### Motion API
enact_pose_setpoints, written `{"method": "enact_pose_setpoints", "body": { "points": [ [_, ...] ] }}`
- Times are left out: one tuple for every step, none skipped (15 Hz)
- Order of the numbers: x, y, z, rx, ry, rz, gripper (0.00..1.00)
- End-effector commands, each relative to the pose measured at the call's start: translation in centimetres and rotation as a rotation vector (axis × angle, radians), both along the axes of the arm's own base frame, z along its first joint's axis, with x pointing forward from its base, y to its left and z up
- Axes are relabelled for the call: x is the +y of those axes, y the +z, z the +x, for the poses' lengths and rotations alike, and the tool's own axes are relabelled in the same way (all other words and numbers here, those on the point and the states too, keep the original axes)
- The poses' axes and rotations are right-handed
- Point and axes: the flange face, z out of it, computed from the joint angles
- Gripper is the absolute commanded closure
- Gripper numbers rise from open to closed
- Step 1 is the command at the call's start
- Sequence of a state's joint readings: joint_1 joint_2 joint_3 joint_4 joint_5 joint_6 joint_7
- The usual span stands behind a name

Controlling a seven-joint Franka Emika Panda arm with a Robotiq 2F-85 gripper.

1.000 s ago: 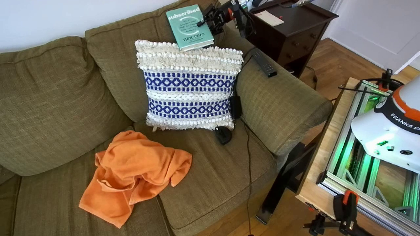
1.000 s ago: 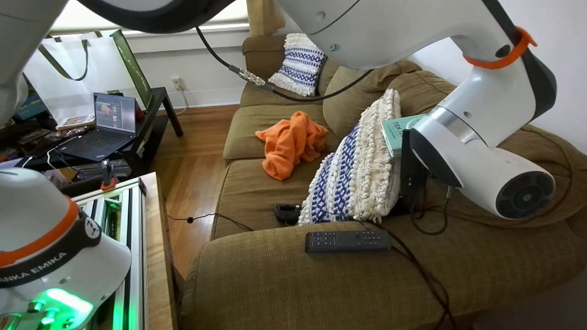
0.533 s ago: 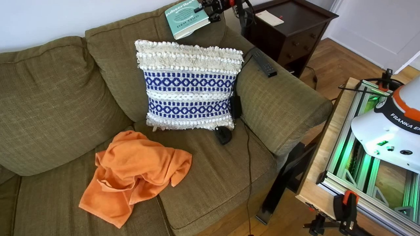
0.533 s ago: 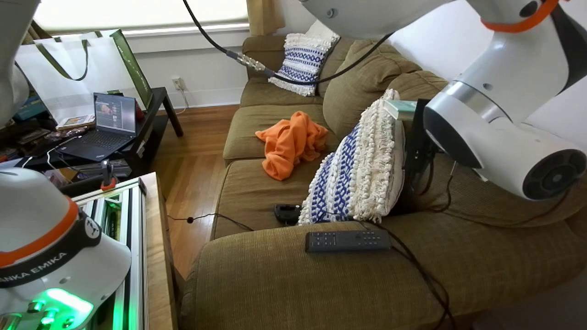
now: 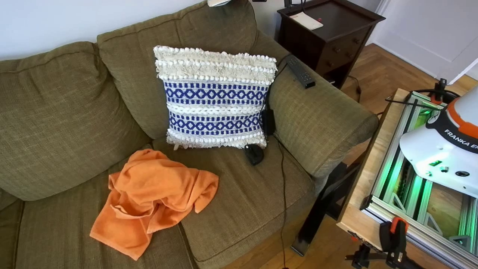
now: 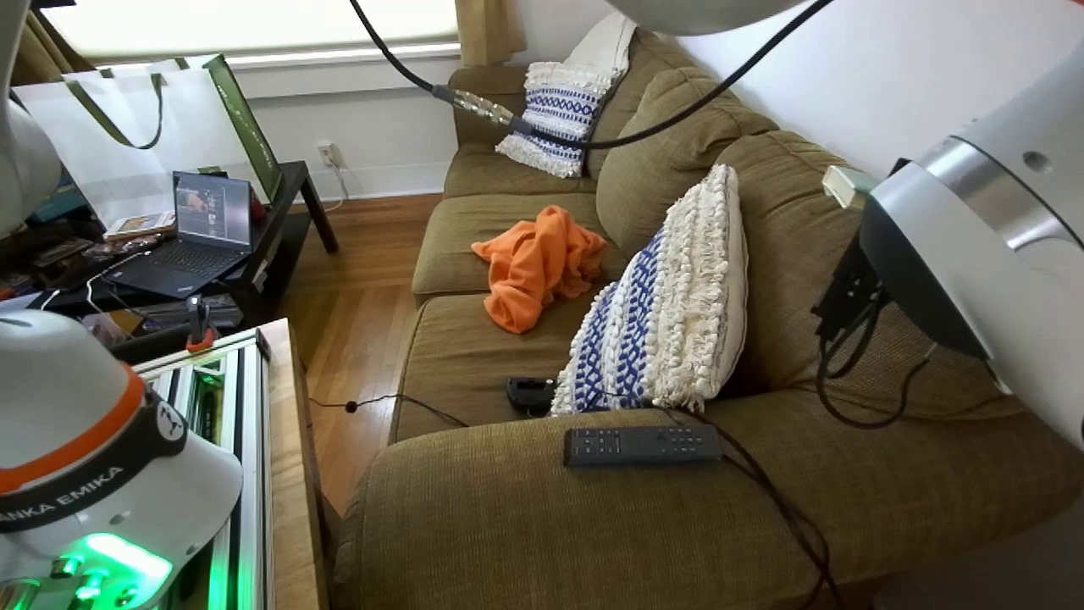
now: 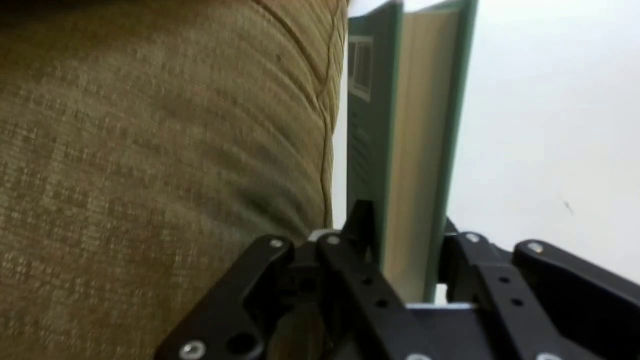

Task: Pick up the book and place it on the side table to the right

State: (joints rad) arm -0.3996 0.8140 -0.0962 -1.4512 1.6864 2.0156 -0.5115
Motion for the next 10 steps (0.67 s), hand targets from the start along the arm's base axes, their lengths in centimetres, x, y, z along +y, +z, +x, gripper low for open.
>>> {"method": "enact_pose_setpoints", "body": {
  "points": [
    [-4.3,-0.1,-1.7,-0.020,-0.192,0.053,0.93],
    [-5.4,-0.2,-2.1,-0.029,-0.249,0.057,0.93],
    [-6.5,-0.1,-2.5,-0.040,-0.305,0.066,0.93],
    [-7.4,-0.2,-2.8,-0.048,-0.360,0.071,0.93],
    [-8.3,-0.3,-3.2,-0.049,-0.419,0.069,0.93],
    [-9.0,-0.6,-3.6,-0.046,-0.480,0.069,0.93],
    [-9.7,-0.9,-4.0,-0.041,-0.540,0.068,0.93],
    [-10.5,-1.3,-4.5,-0.041,-0.600,0.051,0.93],
    [-11.1,-1.7,-5.0,-0.040,-0.643,0.040,0.93],
    [-11.8,-2.2,-5.6,-0.040,-0.661,0.000,0.93]
  ]
}}
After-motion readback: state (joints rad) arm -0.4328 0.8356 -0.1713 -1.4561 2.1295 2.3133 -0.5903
